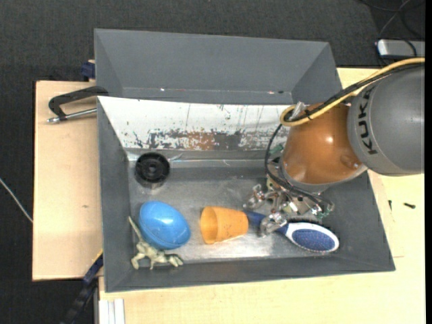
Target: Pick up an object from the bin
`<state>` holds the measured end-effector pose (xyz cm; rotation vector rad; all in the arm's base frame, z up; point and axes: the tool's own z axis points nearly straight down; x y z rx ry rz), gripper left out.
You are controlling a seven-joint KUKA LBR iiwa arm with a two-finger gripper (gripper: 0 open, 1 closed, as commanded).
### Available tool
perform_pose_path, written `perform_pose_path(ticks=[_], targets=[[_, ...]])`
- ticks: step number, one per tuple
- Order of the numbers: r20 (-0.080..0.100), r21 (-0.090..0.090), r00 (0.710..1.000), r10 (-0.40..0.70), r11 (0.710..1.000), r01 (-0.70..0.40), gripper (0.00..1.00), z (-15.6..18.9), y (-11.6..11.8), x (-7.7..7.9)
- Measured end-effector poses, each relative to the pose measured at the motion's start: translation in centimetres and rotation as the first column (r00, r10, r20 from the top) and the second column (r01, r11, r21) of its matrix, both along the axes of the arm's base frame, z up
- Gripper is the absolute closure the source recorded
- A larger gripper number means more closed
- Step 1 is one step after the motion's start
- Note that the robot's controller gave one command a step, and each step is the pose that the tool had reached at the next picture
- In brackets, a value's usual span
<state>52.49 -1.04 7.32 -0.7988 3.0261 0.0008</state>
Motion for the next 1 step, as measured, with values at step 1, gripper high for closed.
perform_pose_path(ticks=[1], targets=[[-0.003,-0.006,0.84,0.542,0.84,-0.542,1.0,16.22,0.59,-0.07]])
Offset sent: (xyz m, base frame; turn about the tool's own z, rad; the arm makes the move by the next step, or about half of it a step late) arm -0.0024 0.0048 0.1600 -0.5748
